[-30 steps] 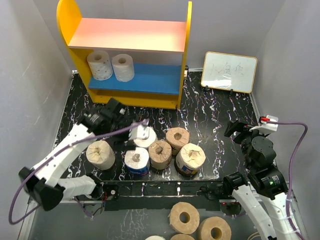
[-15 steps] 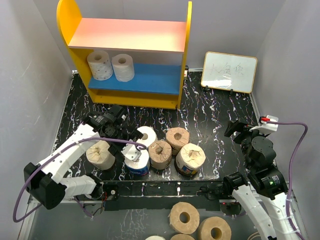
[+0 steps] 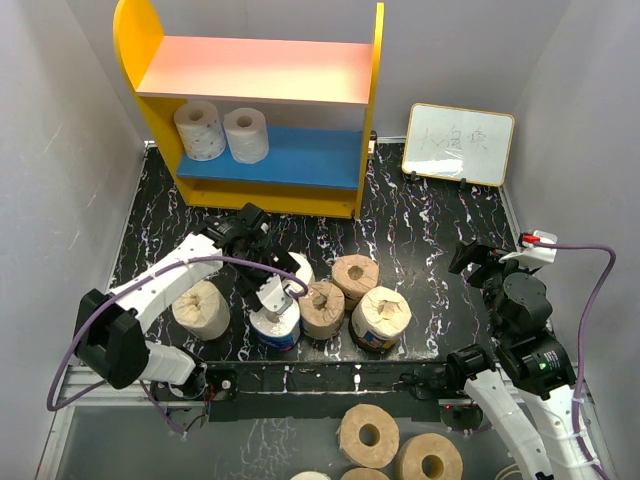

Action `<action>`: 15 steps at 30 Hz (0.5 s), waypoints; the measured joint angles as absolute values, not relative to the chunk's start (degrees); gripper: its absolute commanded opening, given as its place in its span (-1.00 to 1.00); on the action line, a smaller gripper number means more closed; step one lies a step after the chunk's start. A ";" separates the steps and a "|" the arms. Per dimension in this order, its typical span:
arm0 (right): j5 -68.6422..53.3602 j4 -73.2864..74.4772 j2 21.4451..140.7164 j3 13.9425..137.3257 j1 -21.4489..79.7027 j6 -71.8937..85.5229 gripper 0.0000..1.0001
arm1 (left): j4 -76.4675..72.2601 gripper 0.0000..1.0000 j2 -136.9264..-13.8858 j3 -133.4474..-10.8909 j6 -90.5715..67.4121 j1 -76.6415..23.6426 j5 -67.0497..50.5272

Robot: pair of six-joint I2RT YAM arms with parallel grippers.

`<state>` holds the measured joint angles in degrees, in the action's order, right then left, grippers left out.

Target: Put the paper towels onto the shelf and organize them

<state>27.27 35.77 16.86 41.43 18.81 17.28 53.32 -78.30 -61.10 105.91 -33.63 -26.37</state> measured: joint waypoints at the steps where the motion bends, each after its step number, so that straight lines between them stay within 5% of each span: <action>1: 27.29 35.77 16.86 41.43 18.81 17.28 0.66 | 52.75 0.66 -78.59 -61.08 105.97 -33.63 -26.37; 12: 27.35 35.77 16.78 41.43 18.81 17.28 0.67 | 50.11 0.44 -81.34 -60.64 105.43 -33.61 -26.20; 15: 27.46 35.77 16.58 41.43 18.81 17.28 0.67 | 48.99 0.24 -81.34 -59.48 105.01 -33.58 -26.13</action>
<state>27.46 35.77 16.58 41.43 18.81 17.28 48.99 -81.34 -59.48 105.01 -33.58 -26.13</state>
